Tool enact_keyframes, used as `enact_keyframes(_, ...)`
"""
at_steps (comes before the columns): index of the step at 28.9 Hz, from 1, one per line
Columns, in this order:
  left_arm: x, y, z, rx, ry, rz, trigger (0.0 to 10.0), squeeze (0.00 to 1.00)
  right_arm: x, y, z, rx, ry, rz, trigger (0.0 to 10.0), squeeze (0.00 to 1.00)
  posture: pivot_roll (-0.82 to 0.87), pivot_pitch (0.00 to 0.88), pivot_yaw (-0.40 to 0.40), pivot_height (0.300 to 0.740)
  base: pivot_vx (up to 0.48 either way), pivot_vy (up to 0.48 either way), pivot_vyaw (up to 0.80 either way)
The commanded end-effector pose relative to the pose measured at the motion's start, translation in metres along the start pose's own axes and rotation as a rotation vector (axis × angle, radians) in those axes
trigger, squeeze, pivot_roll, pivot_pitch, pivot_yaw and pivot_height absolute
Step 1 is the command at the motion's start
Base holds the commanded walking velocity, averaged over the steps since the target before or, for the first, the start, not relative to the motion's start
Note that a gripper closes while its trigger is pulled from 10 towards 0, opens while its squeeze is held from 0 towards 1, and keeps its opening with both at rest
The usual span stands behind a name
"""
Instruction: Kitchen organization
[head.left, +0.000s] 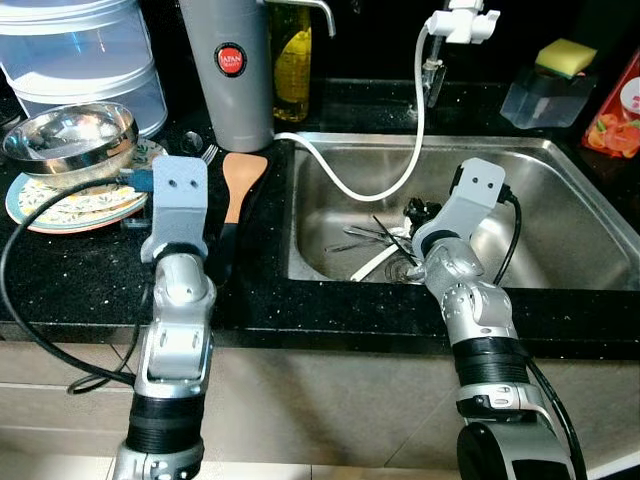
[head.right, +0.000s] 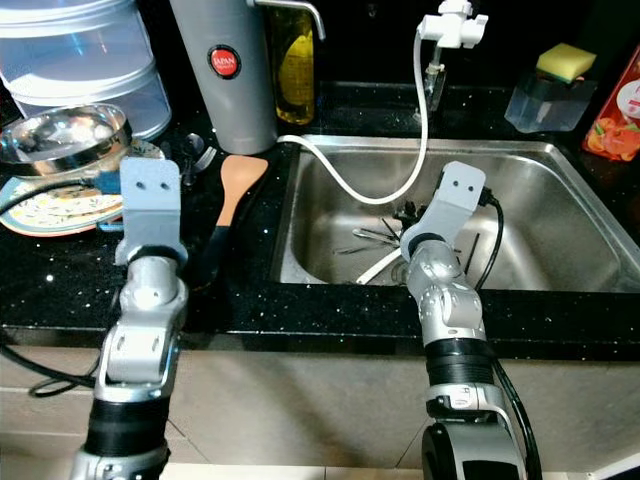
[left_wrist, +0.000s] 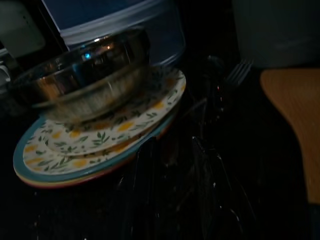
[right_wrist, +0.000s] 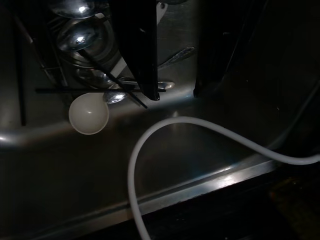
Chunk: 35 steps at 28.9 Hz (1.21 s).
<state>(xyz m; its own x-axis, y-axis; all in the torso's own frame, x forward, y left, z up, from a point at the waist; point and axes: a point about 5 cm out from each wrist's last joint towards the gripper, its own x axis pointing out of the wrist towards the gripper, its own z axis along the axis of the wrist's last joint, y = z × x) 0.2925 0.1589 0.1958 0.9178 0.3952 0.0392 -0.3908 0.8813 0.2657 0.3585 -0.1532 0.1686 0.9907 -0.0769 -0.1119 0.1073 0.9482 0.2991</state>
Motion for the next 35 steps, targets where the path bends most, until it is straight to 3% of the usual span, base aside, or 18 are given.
enact_keyframes(1, -0.005, -0.001, -0.008, -0.021, 0.057, 0.002, 10.0, 0.0, 0.001, 0.0, -0.005, 0.007, 0.016, -0.006, 10.0, 0.0, 0.18, 0.0, -0.035, 0.74, 0.0, 0.0, 0.0)
enact_keyframes(4, -0.005, 0.003, -0.016, -0.043, 0.124, 0.012, 10.0, 0.0, 0.002, 0.0, -0.004, 0.006, 0.013, -0.005, 10.0, 0.0, 0.18, 0.0, -0.036, 0.74, 0.0, 0.0, 0.0)
enact_keyframes(5, -0.005, 0.004, -0.017, -0.05, 0.133, 0.011, 10.0, 0.07, 0.002, 0.0, -0.004, 0.006, 0.013, -0.004, 10.0, 0.0, 0.18, 0.0, -0.036, 0.74, 0.0, 0.0, 0.0)
enact_keyframes(6, -0.005, 0.004, -0.017, -0.05, 0.133, 0.011, 10.0, 0.07, 0.002, 0.0, -0.004, 0.006, 0.013, -0.004, 10.0, 0.0, 0.18, 0.0, -0.036, 0.74, 0.0, 0.0, 0.0)
enact_keyframes(7, -0.005, 0.005, -0.016, -0.058, 0.121, -0.004, 10.0, 1.0, 0.002, 0.0, -0.004, 0.006, 0.012, -0.004, 10.0, 0.0, 0.18, 0.0, -0.038, 0.74, 0.0, 0.0, 0.0)
enact_keyframes(10, -0.003, 0.007, -0.008, -0.002, 0.064, 0.002, 10.0, 1.0, 0.002, 0.0, -0.004, 0.007, 0.012, -0.001, 10.0, 0.0, 0.18, 0.0, -0.038, 0.74, 0.0, 0.0, 0.0)
enact_keyframes(11, -0.002, 0.007, -0.001, 0.044, 0.013, 0.007, 10.0, 0.35, 0.002, 0.001, -0.004, 0.008, 0.011, 0.001, 10.0, 0.0, 0.18, 0.0, -0.037, 0.74, 0.0, 0.0, 0.0)
enact_keyframes(12, -0.002, 0.007, 0.001, 0.063, -0.012, 0.009, 10.0, 0.0, 0.002, 0.001, -0.004, 0.008, 0.011, 0.002, 10.0, 0.0, 0.18, 0.0, -0.037, 0.74, 0.0, 0.0, 0.0)
enact_keyframes(15, -0.003, 0.006, 0.004, 0.077, -0.037, -0.004, 10.0, 0.0, 0.003, 0.002, -0.004, 0.01, 0.009, 0.004, 10.0, 0.0, 0.19, 0.0, -0.036, 0.74, 0.0, 0.0, 0.0)
enact_keyframes(16, -0.004, 0.004, 0.002, 0.047, -0.02, -0.021, 10.0, 1.0, 0.003, 0.002, -0.004, 0.01, 0.009, 0.005, 10.0, 0.0, 0.18, 0.0, -0.034, 0.74, 0.0, 0.0, 0.0)
enact_keyframes(22, -0.004, 0.005, -0.002, 0.032, 0.024, -0.026, 10.0, 1.0, 0.002, 0.002, -0.004, 0.011, 0.008, 0.006, 10.0, 0.0, 0.18, 0.0, -0.035, 0.74, 0.0, 0.0, 0.0)
enact_keyframes(23, -0.003, 0.004, -0.011, -0.005, 0.094, -0.042, 10.0, 0.0, 0.002, 0.002, -0.004, 0.011, 0.008, 0.006, 10.0, 0.0, 0.18, 0.0, -0.034, 0.74, 0.0, 0.0, 0.0)
enact_keyframes(31, 0.005, 0.004, -0.029, -0.067, 0.219, -0.108, 10.0, 0.0, 0.002, 0.002, -0.004, 0.011, 0.008, 0.006, 10.0, 0.0, 0.19, 0.0, -0.039, 0.74, 0.0, 0.0, 0.0)
enact_keyframes(35, 0.022, 0.016, -0.033, -0.075, 0.247, -0.101, 10.0, 0.0, 0.003, 0.002, -0.004, 0.012, 0.009, 0.004, 10.0, 0.0, 0.18, 0.0, -0.041, 0.74, 0.0, 0.0, 0.0)
